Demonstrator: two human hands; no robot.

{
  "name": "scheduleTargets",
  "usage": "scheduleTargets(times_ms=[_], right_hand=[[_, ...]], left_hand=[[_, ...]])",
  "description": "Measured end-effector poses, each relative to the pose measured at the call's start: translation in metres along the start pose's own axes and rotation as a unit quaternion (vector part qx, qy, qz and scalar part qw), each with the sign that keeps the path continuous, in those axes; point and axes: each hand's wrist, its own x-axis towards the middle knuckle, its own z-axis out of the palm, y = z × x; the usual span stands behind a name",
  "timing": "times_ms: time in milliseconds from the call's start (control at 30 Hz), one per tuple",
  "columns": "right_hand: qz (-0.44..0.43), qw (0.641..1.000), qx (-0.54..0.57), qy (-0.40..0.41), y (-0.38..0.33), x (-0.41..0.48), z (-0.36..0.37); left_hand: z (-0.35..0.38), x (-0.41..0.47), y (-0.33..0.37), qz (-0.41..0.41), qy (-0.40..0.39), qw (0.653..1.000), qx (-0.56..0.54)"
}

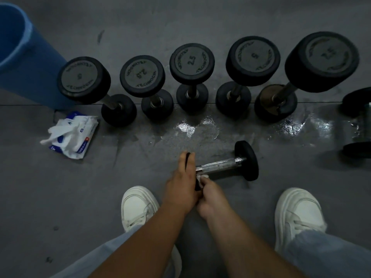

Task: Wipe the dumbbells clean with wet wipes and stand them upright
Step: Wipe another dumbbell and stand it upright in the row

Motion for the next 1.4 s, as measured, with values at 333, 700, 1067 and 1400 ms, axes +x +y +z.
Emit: scheduleTargets(times_ms=[333,700,1067,1400], right_hand=[[-0.501,0.463,-0.728,0.060,-0.035,0.019,-0.004],[-0.432,0.348,-0.830,0.055,-0.034,0.021,-0.013],[-0.475,0.307,-0.825,0.022,-0.049,0.015,-0.012],[-0.110,0.982,-0.155,0.010,-0.014,0.030,-0.002]], left_hand=[[-0.008,0.002,-0.002,0.026,-0.010,1.000,-0.009],[-0.011,0.004,0.000,0.019,-0.024,1.000,-0.004],[-0.020,0.015,-0.002,0.016,-0.068,0.997,0.037],[-0.045,0.054,-0.010,0.026,-0.121,0.992,0.033]])
